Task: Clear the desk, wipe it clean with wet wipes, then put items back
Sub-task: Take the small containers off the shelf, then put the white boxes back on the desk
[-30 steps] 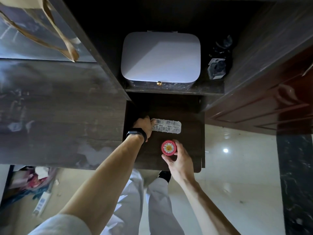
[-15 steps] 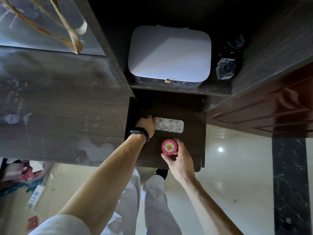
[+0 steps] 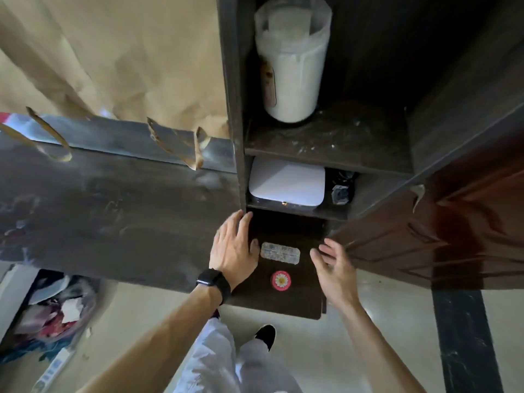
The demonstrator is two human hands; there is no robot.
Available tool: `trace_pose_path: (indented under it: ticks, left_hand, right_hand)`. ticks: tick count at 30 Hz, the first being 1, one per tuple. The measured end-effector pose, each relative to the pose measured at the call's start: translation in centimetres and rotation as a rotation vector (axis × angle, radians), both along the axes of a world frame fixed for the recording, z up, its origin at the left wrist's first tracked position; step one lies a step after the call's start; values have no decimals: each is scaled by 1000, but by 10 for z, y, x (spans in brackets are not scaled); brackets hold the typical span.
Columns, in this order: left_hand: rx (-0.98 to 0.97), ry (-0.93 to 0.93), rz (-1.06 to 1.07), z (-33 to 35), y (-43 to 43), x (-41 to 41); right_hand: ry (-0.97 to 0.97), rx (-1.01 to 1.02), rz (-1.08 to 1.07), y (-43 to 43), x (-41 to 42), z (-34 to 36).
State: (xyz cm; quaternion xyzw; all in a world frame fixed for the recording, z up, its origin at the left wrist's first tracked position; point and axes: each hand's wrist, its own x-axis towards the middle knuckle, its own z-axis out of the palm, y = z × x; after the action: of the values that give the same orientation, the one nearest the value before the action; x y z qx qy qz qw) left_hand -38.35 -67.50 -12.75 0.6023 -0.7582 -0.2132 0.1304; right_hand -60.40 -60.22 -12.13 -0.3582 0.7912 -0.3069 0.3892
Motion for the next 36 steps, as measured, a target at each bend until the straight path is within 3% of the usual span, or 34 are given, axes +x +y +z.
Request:
trace_pose_path:
  ticks: [5, 10, 17, 23, 26, 28, 30, 34, 36]
  left_hand:
    - [-474, -56, 67, 92, -25, 20]
    - [-717, -191, -69, 136, -56, 18]
    - [-685, -257, -66, 128, -59, 9]
    - [-619, -219, -52, 125, -63, 5]
    - [-580, -90, -56, 128, -49, 1]
    - [-498, 75, -36, 118, -34, 3]
    - [-289, 271, 59, 103, -16, 9]
    - [542, 756, 427, 80, 11, 17]
    - [814, 822, 472, 63, 22, 30]
  right_hand:
    - [-46, -74, -108, -59, -2, 35]
    - [-80, 89, -123, -100, -9, 22]
    - [-132, 125, -140, -116, -10, -33]
    - [-518, -111, -397, -94, 17, 16]
    - [-706, -164, -478, -85, 14, 41]
    - [-736, -164, -500, -73, 12, 54]
    - [-737, -176, -502, -53, 11, 59]
    - [-726, -136, -488, 2, 15, 62]
    - [-749, -101, -484, 23, 21, 58]
